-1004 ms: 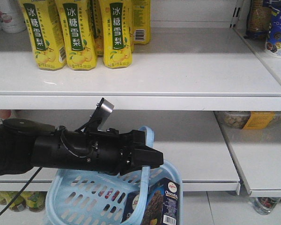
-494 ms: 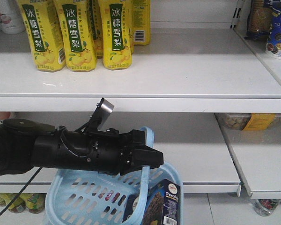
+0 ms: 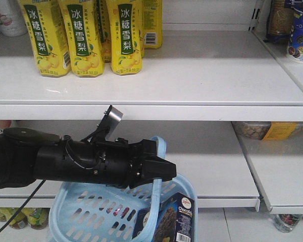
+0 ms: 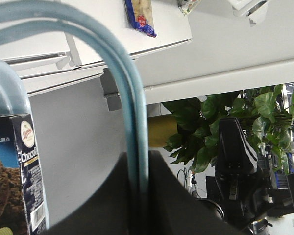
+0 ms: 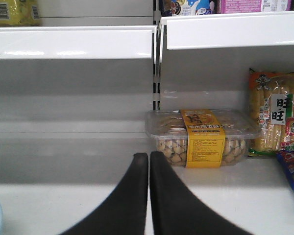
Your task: Left arm holds basket, right arm returns cookies
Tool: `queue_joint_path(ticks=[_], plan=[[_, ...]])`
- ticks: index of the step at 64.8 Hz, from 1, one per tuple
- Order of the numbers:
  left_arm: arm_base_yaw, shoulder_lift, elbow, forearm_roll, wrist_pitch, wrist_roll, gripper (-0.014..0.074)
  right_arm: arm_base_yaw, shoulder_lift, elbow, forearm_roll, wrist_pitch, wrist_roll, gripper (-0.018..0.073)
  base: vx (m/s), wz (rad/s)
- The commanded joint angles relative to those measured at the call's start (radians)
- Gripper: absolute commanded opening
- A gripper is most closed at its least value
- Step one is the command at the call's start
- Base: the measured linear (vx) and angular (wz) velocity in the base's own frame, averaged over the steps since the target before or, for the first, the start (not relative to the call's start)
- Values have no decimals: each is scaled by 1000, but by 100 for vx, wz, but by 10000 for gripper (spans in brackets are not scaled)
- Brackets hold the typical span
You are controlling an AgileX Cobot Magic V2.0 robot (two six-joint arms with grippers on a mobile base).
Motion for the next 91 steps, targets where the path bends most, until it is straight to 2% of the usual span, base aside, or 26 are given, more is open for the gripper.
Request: queue_joint_path(ticks=[1,76,85,91], plan=[[0,-51,-31,-56,3,47,-6,-3,-12,3,-7,-75,2,-8,0,0],[0,-51,-31,-56,3,47,-6,-3,-12,3,-7,-76,2,-8,0,0],[0,-51,-31,-56,3,47,-6,-3,-12,1,37,-63,14,-8,0,0],[0,-51,-31,-56,3,47,-6,-3,-12,-1,26,-62,-2,-8,0,0]])
